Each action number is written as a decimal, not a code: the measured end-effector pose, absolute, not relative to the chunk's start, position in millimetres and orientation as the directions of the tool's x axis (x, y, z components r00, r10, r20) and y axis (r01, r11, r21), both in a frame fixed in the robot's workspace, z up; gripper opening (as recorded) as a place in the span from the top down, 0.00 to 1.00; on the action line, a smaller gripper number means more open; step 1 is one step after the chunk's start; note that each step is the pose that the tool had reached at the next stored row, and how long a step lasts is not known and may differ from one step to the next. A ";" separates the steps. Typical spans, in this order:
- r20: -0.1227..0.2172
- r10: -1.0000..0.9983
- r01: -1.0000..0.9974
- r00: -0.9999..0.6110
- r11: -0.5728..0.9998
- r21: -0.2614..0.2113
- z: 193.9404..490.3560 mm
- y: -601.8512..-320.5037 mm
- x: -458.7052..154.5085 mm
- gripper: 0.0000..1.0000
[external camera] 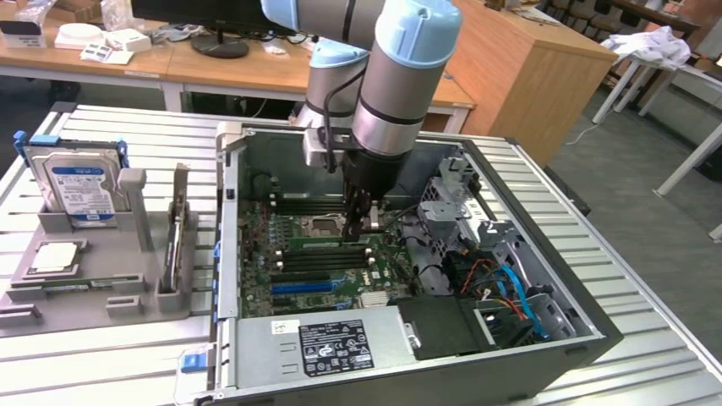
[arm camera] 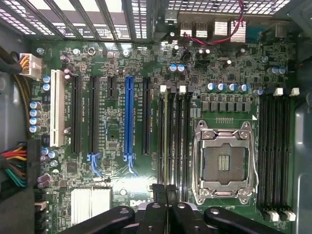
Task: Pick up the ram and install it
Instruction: 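Insert the ram into the slot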
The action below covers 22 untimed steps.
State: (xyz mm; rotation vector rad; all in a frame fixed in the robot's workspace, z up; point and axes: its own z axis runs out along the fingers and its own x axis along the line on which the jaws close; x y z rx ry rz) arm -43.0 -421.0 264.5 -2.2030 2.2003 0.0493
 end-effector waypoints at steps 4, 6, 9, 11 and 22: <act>-0.042 -0.999 -1.000 -0.007 0.007 0.003 262.3 -420.9 -43.0 0.89; -0.042 -0.999 -1.000 -0.010 0.010 0.003 260.1 -420.9 -43.0 0.89; -0.042 -0.999 -1.000 -0.012 0.012 0.003 257.5 -420.9 -43.0 0.89; -0.042 -0.999 -1.000 -0.012 0.012 0.003 256.4 -420.9 -43.0 0.89; -0.042 -0.999 -1.000 -0.012 0.012 0.003 251.4 -420.8 -43.0 0.89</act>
